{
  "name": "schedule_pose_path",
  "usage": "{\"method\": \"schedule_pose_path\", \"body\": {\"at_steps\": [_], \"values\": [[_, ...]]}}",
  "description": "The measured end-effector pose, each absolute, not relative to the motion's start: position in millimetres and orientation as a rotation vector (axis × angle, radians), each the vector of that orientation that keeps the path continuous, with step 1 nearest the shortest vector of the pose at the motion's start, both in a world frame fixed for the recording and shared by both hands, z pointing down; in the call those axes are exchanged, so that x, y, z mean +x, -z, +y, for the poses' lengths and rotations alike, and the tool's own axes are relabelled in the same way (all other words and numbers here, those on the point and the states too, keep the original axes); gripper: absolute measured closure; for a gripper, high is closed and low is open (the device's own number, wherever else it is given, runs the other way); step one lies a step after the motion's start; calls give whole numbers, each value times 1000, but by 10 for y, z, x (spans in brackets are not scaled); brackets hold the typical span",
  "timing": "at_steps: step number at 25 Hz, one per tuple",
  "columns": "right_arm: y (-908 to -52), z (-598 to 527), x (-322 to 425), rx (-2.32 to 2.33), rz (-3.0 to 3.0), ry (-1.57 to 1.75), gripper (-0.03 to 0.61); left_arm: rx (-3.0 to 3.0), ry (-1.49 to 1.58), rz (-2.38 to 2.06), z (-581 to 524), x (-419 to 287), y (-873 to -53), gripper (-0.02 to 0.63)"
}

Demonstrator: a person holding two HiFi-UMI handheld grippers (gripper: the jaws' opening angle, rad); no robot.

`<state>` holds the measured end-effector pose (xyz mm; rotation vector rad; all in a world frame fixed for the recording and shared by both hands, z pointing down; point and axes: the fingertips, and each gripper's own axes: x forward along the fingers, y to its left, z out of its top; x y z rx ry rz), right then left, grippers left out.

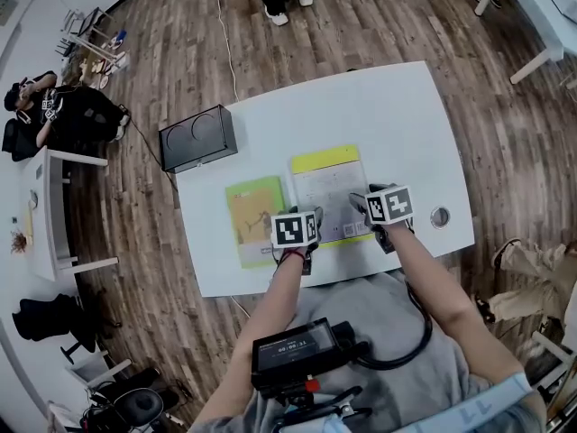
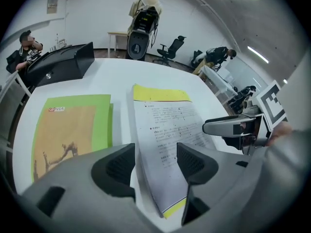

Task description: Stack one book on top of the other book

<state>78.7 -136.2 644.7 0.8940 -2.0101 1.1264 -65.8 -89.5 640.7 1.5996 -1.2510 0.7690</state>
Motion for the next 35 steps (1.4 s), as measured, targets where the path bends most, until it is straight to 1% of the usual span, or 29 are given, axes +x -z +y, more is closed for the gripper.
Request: {"method": "schedule_pose_path", "body": {"at_steps": [10, 14, 19, 35], "values": [[-6527, -1307, 676, 884, -1992, -1079, 327, 1595, -810, -1259, -847, -646, -6552, 331], [-6556, -1320, 699, 910, -1965, -1026, 327, 1606, -797, -1230, -860, -609, -6568, 348], [-6576, -1320, 696, 930, -1954, -978, 327, 1618, -814, -1210, -875, -604, -6578, 347], [-6548, -1259, 730, 1038, -1928, -983, 327, 1592, -786, -1253, -814, -583, -6551, 360]]}}
